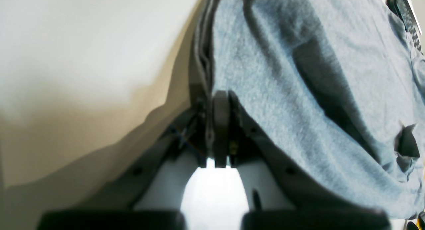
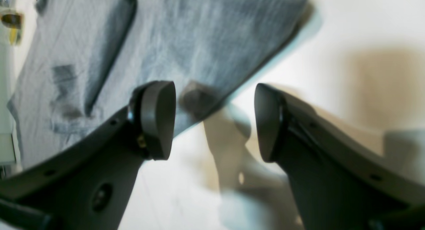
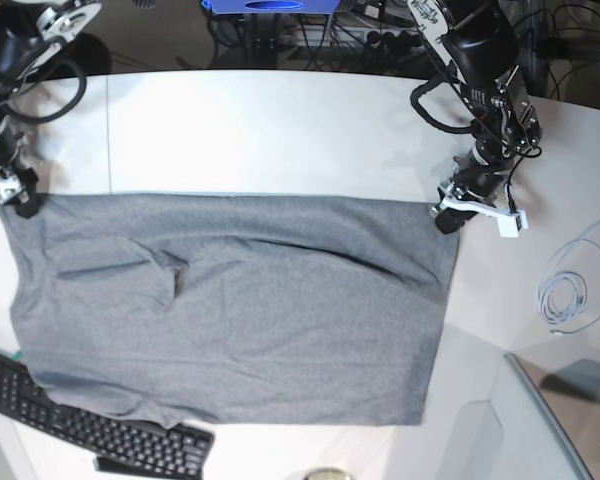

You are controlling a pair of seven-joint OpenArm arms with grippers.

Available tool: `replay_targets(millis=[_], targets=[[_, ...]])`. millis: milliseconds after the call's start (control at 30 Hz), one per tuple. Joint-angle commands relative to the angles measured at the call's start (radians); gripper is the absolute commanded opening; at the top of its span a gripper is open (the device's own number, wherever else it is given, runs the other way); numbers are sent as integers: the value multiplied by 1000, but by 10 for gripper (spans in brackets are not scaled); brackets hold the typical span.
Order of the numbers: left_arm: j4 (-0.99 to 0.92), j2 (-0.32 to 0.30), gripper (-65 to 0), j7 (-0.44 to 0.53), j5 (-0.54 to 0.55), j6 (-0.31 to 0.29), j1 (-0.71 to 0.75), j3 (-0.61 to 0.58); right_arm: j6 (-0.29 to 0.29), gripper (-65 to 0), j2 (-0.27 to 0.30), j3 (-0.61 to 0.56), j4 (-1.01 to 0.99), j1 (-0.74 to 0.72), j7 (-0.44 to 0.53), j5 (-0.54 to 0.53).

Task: Layout the t-shirt on the table in an organized manner, then fold the t-shirt properly
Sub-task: 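Grasp the folded edge with both grippers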

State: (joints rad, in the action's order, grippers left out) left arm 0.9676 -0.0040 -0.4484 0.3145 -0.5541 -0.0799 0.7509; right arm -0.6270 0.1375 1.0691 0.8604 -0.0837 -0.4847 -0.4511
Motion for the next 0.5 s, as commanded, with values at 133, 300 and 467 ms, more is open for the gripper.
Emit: replay_targets(millis=[133,300,467], targets=[[12,-6,-650,-2,-5,1,-4,-1,-8,-294,57,9,-106,-52,4,-5],[12,-6,-650,-3,-5,1,-4,-1,-15,-485,64,3,-125,-69,4,-5],[38,-6,-650,-5,-5,1,13,-1,-15,-635,81,-2,-108,-86,-75,-5]])
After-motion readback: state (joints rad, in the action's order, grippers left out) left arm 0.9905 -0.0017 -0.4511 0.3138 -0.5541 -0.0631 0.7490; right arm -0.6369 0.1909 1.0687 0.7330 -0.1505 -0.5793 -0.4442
